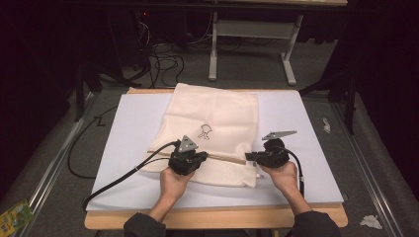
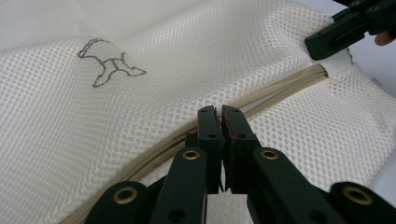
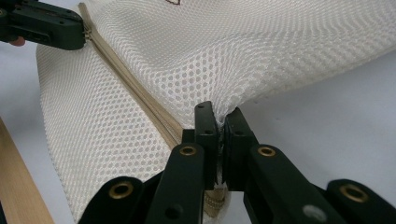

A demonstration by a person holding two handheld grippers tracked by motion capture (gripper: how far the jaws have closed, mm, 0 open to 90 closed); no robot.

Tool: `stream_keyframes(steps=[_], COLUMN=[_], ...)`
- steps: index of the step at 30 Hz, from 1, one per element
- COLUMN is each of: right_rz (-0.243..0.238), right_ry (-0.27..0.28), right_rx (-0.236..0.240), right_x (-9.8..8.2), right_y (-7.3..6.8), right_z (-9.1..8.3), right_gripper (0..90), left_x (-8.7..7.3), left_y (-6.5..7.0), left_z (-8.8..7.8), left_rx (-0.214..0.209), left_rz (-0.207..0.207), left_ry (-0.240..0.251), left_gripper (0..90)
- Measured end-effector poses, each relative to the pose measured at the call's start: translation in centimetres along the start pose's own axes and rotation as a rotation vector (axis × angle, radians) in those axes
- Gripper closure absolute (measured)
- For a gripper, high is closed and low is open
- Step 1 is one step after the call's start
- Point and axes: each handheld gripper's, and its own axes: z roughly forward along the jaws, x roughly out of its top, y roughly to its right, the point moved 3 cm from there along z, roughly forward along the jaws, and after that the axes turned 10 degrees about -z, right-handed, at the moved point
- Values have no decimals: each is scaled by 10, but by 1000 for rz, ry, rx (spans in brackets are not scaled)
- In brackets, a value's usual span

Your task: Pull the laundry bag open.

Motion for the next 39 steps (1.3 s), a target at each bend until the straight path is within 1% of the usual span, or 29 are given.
stream_keyframes(steps=[4,10,14,17,18,19,20,22,23,24,25,26,27,28,32,33,35,37,39], right_rz=[1,2,-3,5,1,2,3,0,-2,-2,0,-2,0,0,-1,1,-2,-7,1], right_ry=[2,0,1,5,-1,1,1,-2,6,-1,4,0,-3,-3,-3,-4,-5,-11,-7], right_rx=[0,-4,-4,4,-2,5,8,2,7,2,4,3,3,3,4,6,-1,-9,-5], right_x=[0,-1,0,0,-1,-1,-1,-1,-1,-1,-1,-1,-1,-1,-1,-2,-2,-2,-4], right_y=[1,2,2,1,1,1,1,1,1,1,1,1,1,2,1,1,1,1,2], right_z=[-1,-1,-1,-1,-1,-2,-1,-1,0,-1,-1,-1,-2,-2,-2,-2,-1,-1,-2], right_gripper=[881,881,881,881,881,881,882,881,881,881,881,881,881,881,881,882,881,881,881], left_x=[-1,-1,0,-1,-1,-1,-1,-1,-1,-1,-1,-1,-1,-1,-1,-1,-2,-2,-3], left_y=[-1,-5,-6,-7,-7,-8,-8,-10,-10,-11,-12,-13,-14,-14,-14,-14,-15,-19,-22], left_z=[-1,-5,-5,-6,-7,-7,-8,-10,-10,-11,-12,-13,-14,-14,-15,-15,-16,-19,-21], left_rx=[2,3,1,7,0,-5,-5,6,5,16,21,16,24,25,25,18,34,34,38], left_rz=[3,-11,-11,-7,-14,-21,-19,-11,-16,-14,-12,-13,-11,-16,-11,-15,-7,-19,-28], left_ry=[-1,4,7,3,3,5,4,5,8,10,10,9,11,15,12,13,14,17,17], left_gripper=[872,872,872,872,872,872,872,872,872,872,872,873,872,872,872,872,872,872,872])
